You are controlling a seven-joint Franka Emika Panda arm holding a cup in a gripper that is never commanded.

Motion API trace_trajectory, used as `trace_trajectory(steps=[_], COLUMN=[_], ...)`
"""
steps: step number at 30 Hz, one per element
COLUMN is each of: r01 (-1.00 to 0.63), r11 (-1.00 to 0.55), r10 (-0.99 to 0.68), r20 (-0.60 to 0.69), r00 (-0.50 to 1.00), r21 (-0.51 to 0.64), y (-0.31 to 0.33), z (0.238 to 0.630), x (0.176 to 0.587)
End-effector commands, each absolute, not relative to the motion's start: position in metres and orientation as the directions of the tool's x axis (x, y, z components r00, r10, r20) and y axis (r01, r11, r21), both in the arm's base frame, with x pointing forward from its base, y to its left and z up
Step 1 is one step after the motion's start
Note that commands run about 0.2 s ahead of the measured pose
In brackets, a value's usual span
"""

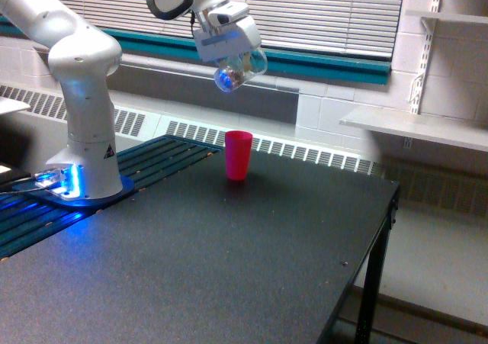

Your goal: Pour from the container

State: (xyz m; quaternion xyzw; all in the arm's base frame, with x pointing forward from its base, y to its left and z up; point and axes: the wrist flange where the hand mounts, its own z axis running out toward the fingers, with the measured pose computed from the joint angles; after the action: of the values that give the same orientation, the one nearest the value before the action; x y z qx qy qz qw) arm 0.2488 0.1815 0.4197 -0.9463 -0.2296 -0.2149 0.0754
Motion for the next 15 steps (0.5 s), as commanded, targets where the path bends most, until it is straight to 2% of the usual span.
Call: trace_trajectory(steps=[1,15], r01=[0.49,0.523], r11=[-0.871,-0.852], r10=[0.444,0.498], r20=[0.392,0.337], r00=[0.806,0.799], r21=[-0.021,0.019], y=[0.182,0.189], z=[0.401,0.385], x=[0.239,0.234])
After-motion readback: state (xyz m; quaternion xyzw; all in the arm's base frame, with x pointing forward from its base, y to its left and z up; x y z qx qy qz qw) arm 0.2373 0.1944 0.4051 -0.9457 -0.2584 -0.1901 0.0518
